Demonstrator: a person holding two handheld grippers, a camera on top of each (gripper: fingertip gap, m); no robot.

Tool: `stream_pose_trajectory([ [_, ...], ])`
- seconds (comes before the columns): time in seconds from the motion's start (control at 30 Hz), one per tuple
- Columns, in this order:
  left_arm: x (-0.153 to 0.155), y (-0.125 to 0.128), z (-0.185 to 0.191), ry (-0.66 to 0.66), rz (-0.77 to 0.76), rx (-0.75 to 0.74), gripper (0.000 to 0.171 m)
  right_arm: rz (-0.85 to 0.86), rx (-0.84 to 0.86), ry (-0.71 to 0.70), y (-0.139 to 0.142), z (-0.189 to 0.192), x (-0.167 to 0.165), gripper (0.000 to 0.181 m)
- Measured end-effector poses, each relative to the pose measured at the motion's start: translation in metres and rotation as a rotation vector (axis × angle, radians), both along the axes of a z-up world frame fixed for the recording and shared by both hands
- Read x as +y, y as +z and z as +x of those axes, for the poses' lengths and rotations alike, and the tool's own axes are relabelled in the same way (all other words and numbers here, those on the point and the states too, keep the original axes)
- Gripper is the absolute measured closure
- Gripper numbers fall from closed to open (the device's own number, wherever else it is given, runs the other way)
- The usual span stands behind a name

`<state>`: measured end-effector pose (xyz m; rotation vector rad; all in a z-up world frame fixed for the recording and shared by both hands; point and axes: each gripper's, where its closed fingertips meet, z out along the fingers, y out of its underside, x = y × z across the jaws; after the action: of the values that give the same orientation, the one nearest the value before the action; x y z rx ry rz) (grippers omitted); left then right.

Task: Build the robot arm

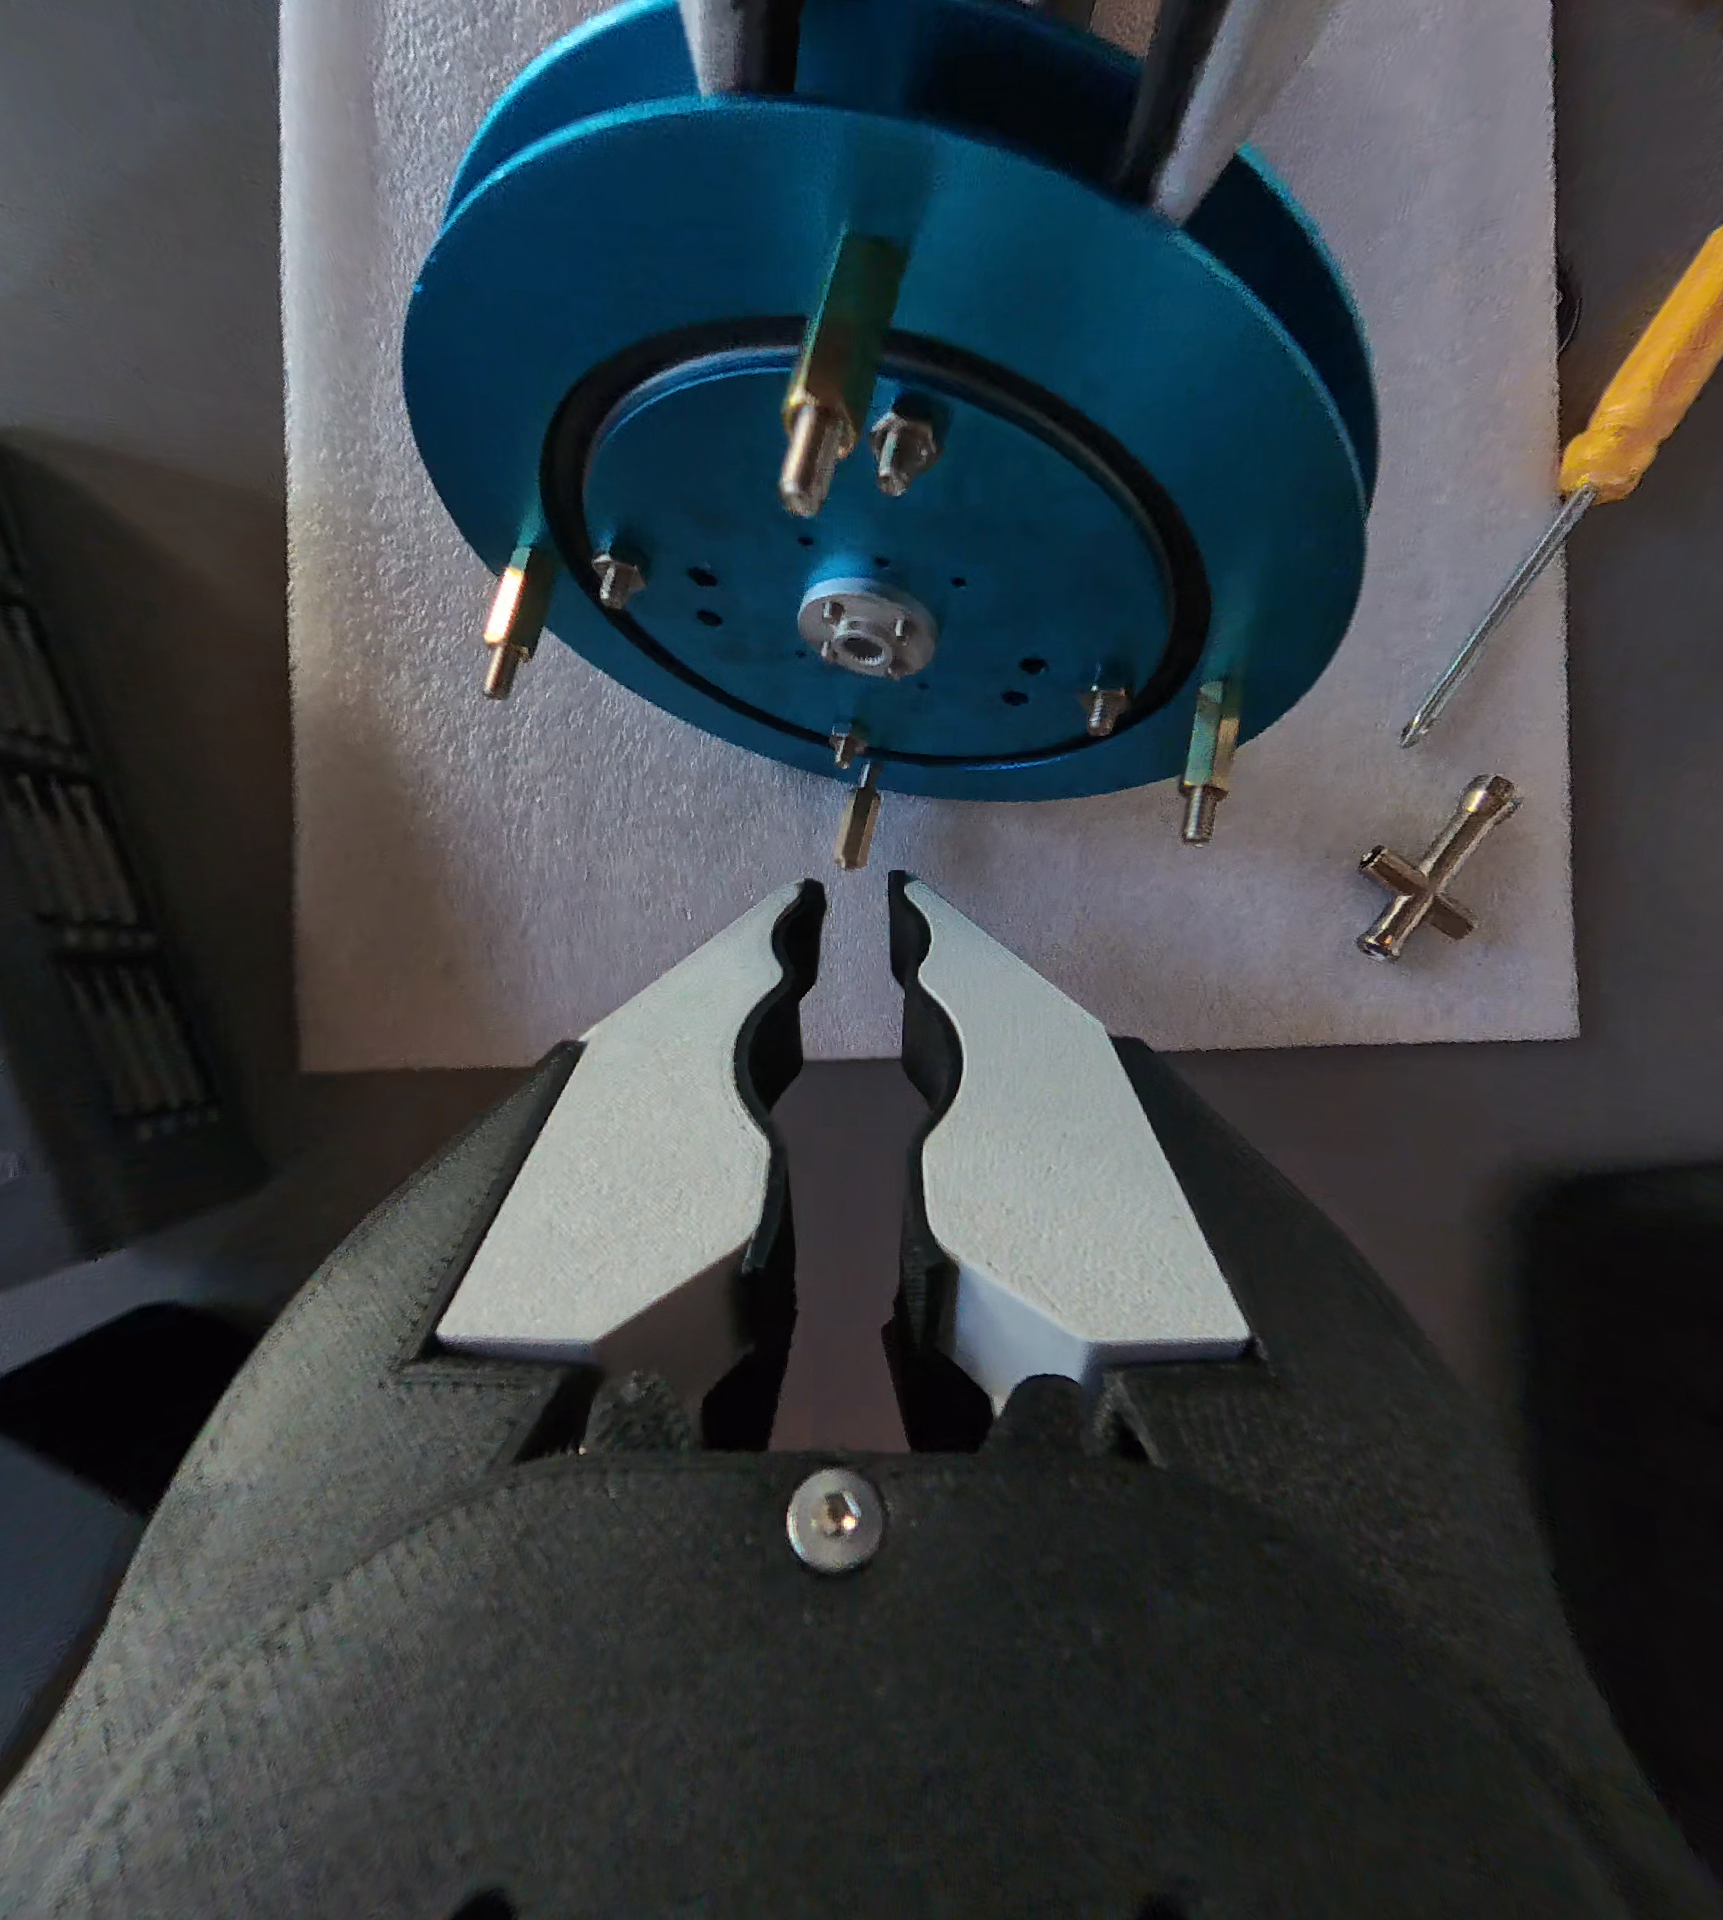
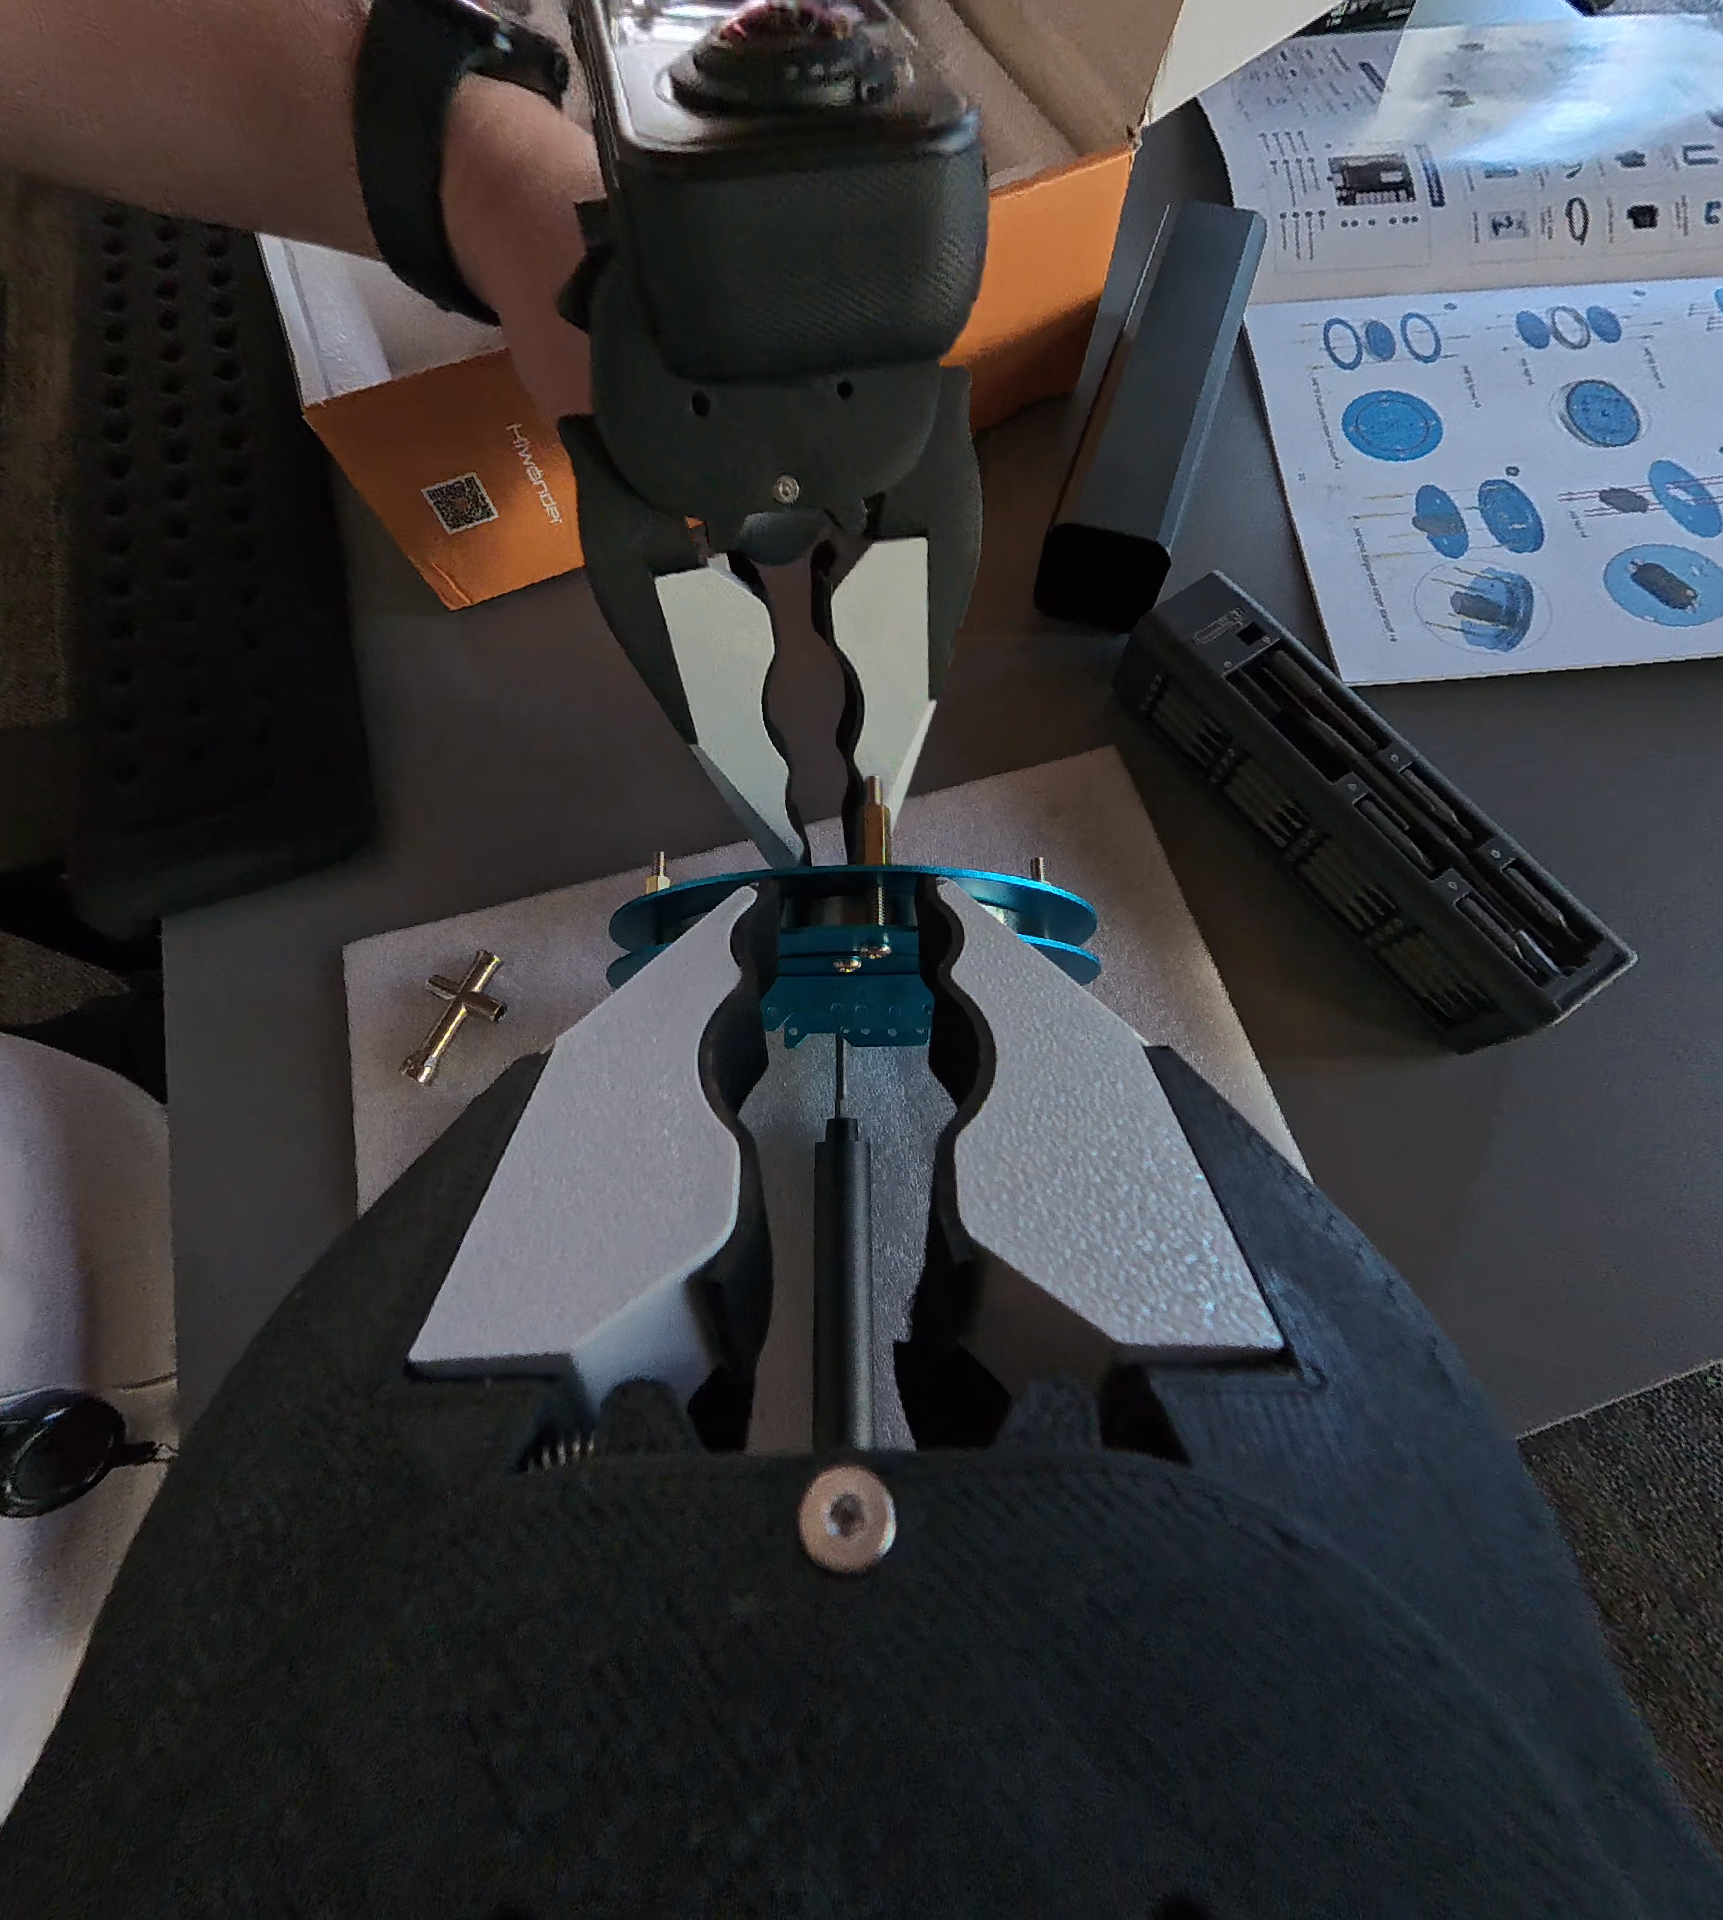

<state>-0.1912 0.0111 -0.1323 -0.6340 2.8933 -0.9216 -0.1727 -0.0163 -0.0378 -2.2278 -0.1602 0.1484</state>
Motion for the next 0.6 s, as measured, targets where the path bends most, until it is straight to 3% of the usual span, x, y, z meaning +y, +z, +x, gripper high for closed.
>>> stream_pose_trajectory([
  [0.6, -0.013, -0.014, 0.002, -0.049, -0.001, 0.060, 0.167, 0.024, -0.011, 0.017, 0.001, -0.002, 0.004, 0.155],
])
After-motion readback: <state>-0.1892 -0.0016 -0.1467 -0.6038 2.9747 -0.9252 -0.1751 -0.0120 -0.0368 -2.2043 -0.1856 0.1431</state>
